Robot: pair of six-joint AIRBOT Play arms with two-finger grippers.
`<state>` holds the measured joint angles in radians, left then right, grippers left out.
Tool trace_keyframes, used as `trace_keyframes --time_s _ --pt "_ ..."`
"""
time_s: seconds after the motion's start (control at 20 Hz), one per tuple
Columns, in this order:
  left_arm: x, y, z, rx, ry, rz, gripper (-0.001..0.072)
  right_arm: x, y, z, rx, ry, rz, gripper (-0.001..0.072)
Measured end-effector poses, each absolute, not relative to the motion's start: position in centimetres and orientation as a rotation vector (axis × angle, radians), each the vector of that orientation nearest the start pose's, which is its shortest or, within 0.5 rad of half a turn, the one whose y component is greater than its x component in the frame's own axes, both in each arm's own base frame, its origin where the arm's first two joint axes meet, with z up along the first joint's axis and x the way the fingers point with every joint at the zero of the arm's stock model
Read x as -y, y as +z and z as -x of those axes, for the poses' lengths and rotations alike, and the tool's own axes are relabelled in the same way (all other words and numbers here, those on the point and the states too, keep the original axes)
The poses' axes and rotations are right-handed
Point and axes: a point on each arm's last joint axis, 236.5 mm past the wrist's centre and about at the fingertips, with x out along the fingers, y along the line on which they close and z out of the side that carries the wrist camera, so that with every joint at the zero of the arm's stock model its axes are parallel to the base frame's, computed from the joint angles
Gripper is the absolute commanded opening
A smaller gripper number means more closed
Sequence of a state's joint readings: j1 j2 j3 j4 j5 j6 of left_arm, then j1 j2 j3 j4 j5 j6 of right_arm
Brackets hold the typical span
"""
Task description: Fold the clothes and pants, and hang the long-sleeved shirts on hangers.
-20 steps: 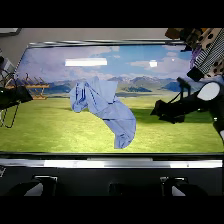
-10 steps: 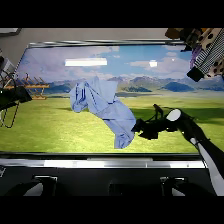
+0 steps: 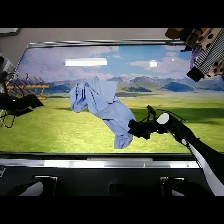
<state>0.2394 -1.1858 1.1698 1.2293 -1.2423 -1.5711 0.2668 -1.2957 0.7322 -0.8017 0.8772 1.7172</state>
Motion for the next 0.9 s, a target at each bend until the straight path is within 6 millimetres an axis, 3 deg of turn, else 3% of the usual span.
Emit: trace_keyframes --time_s 0.2,0.45,0.55,0.8,0.85,0.9 --pt "2.4 0.4 -39.4 -1.185 -0.184 0.552 0.0676 -21.2 -6.0 -29.0 -1.462 0.264 -0.758 0.0035" --pt "5.6 -4.7 -41.3 -1.210 -0.274 0.651 0.0675 -21.4 -5.0 -28.4 -1.463 0.290 -0.752 0.0035" --pt "6.8 -5.8 -41.7 -1.214 -0.304 0.685 0.0676 -21.5 -4.9 -28.2 -1.470 0.294 -0.750 0.0078" --pt "8.9 -7.4 -43.1 -1.209 -0.335 0.707 0.0671 -21.5 -4.8 -28.0 -1.479 0.299 -0.747 0.0078" --pt "9.3 -7.6 -43.3 -1.208 -0.340 0.706 0.0633 -21.5 -4.8 -28.0 -1.479 0.299 -0.747 0.0078" --pt "9.6 -7.7 -43.7 -1.203 -0.341 0.703 0.0530 -21.5 -4.8 -28.0 -1.479 0.299 -0.747 0.0078"
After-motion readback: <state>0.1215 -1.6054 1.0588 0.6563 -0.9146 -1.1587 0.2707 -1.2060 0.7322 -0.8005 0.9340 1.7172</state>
